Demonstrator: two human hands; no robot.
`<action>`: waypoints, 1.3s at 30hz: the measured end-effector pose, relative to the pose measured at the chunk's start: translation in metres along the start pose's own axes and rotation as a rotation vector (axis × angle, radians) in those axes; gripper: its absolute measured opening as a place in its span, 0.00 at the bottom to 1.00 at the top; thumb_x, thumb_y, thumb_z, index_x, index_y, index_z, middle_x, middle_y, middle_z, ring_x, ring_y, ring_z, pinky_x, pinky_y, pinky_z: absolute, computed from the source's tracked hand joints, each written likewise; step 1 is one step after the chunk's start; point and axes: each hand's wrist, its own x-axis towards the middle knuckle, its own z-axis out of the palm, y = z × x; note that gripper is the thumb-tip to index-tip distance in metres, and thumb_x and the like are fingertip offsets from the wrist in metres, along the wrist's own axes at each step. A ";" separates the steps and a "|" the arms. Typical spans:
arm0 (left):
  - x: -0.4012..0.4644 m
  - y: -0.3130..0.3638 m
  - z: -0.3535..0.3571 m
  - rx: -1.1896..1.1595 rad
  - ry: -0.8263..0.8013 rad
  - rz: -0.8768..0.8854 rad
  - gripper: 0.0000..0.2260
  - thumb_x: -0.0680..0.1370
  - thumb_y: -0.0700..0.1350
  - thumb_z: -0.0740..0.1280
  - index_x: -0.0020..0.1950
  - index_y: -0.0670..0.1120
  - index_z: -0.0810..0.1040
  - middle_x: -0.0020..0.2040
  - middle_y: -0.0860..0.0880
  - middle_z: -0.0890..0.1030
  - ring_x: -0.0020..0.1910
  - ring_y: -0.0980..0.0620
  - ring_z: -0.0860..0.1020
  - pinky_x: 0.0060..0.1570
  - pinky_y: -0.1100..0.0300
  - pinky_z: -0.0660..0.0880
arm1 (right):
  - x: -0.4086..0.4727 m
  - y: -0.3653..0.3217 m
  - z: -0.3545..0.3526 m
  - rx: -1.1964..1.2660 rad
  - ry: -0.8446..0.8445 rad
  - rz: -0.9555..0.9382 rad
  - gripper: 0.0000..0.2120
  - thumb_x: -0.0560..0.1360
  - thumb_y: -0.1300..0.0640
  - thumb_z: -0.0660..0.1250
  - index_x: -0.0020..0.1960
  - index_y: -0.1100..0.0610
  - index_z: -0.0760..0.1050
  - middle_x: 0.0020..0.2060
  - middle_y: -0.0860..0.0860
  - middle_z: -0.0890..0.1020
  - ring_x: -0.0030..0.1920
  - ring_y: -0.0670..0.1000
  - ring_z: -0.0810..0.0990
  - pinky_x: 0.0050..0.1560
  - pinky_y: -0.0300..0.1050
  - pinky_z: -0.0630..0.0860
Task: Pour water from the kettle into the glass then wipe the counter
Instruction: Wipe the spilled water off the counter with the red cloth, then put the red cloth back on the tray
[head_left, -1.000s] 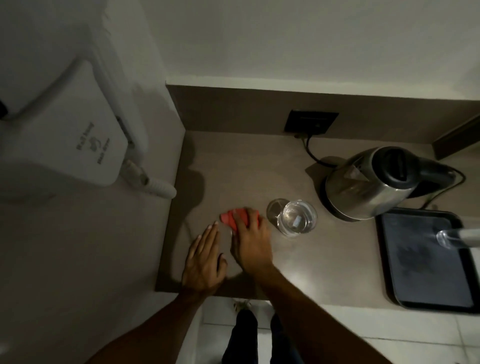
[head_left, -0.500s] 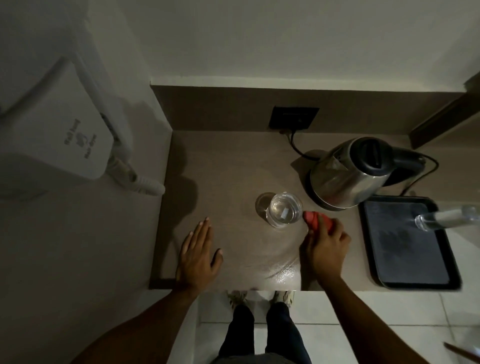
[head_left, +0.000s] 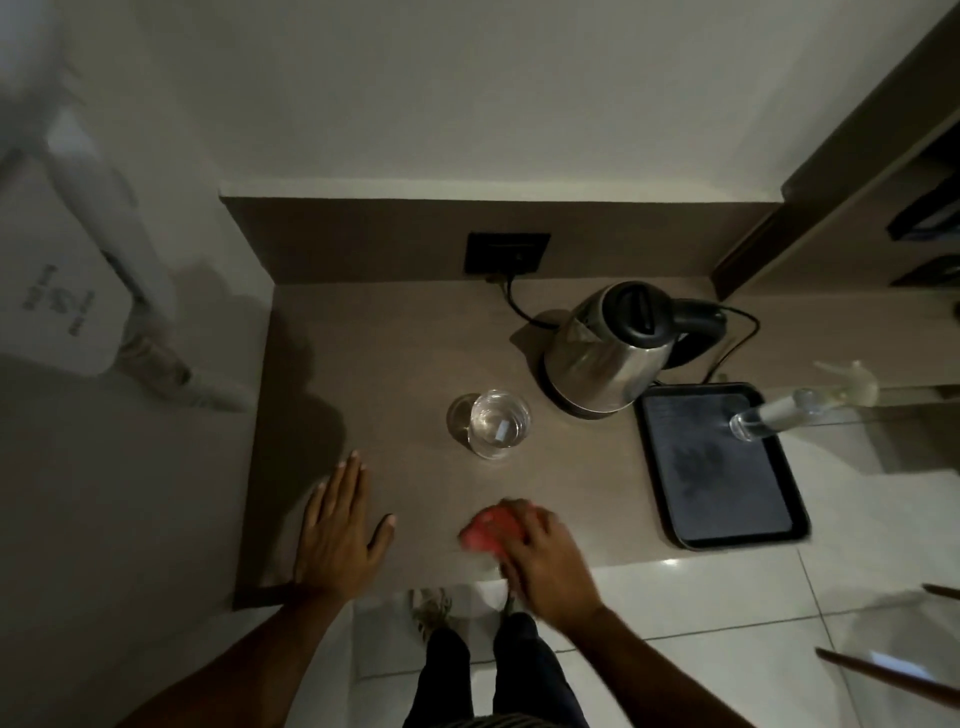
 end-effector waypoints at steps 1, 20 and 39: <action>-0.001 0.001 -0.001 0.005 -0.013 -0.006 0.38 0.81 0.65 0.42 0.76 0.37 0.63 0.78 0.40 0.63 0.76 0.42 0.65 0.73 0.48 0.57 | -0.004 0.017 -0.008 -0.022 0.036 0.126 0.22 0.78 0.49 0.60 0.72 0.47 0.70 0.72 0.55 0.70 0.65 0.61 0.72 0.62 0.52 0.71; 0.001 0.047 -0.005 -0.075 0.023 -0.126 0.47 0.78 0.68 0.34 0.73 0.31 0.67 0.76 0.32 0.64 0.75 0.31 0.64 0.70 0.33 0.64 | -0.038 -0.003 -0.047 0.493 -0.090 -0.107 0.26 0.72 0.56 0.69 0.67 0.37 0.74 0.66 0.37 0.72 0.65 0.43 0.69 0.66 0.43 0.64; 0.005 0.075 0.006 0.044 -0.055 0.009 0.38 0.82 0.63 0.39 0.73 0.37 0.69 0.75 0.37 0.69 0.72 0.37 0.71 0.71 0.43 0.64 | -0.051 0.185 -0.077 0.096 -0.068 0.711 0.40 0.71 0.29 0.33 0.80 0.44 0.41 0.80 0.48 0.37 0.79 0.58 0.39 0.71 0.71 0.53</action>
